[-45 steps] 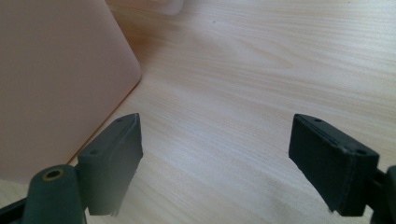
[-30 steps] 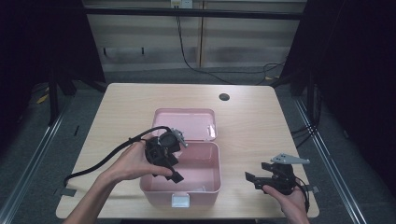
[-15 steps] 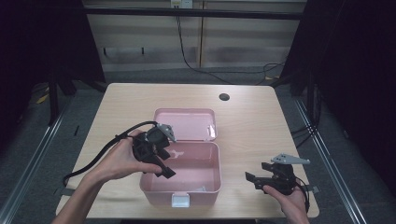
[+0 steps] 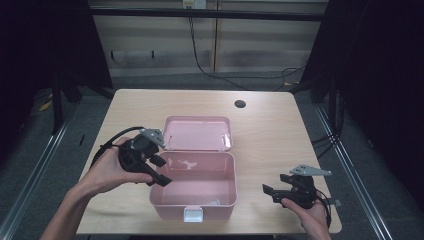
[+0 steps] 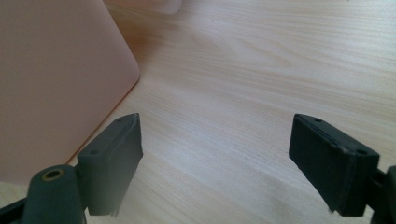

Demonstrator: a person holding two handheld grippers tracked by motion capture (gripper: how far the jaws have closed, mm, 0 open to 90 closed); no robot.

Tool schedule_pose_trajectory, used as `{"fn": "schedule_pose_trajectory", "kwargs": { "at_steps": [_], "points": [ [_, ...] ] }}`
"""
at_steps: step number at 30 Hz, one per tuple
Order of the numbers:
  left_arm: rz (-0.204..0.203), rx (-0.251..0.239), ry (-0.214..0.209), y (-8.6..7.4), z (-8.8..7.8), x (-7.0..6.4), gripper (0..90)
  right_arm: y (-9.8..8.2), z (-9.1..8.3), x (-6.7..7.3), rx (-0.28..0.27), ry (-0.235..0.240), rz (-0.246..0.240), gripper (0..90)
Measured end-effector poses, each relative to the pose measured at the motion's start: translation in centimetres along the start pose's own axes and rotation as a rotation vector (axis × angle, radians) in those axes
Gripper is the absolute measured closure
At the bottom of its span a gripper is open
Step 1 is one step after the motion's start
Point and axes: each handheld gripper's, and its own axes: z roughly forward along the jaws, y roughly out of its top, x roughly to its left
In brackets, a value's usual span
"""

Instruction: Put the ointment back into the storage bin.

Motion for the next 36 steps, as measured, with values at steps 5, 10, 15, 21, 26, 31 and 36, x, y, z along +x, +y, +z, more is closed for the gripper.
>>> {"fn": "schedule_pose_trajectory", "kwargs": {
  "at_steps": [5, 10, 15, 21, 26, 31, 36],
  "points": [
    [-0.035, -0.043, 0.001, -1.1, -0.8, 0.2, 34.9, 0.0, 0.0, 0.0, 0.001, -0.001, 0.002, 17.0],
    [-0.052, -0.072, 0.020, -2.4, -1.7, 0.7, 34.8, 0.0, 0.0, 0.0, 0.000, -0.001, 0.002, 17.0],
    [-0.074, -0.064, 0.022, -3.9, -1.9, 1.4, 34.8, 0.0, 0.0, 0.0, 0.002, -0.003, 0.003, 17.0],
    [-0.077, -0.068, 0.003, -5.8, -1.3, 1.9, 32.4, 0.0, 0.1, 0.0, 0.005, -0.005, 0.005, 16.9],
    [-0.082, -0.073, 0.010, -7.2, -1.1, 2.2, 32.5, -0.1, 0.3, 0.0, 0.023, -0.007, 0.006, 16.4],
    [-0.130, -0.090, 0.035, -8.7, -0.6, 2.5, 32.6, -0.1, 0.5, 0.2, 0.038, -0.008, -0.002, 16.5],
    [-0.149, -0.093, 0.055, -9.5, 0.3, 2.7, 32.5, -0.2, 0.9, 0.2, 0.066, -0.008, -0.003, 16.5]
  ]
}}
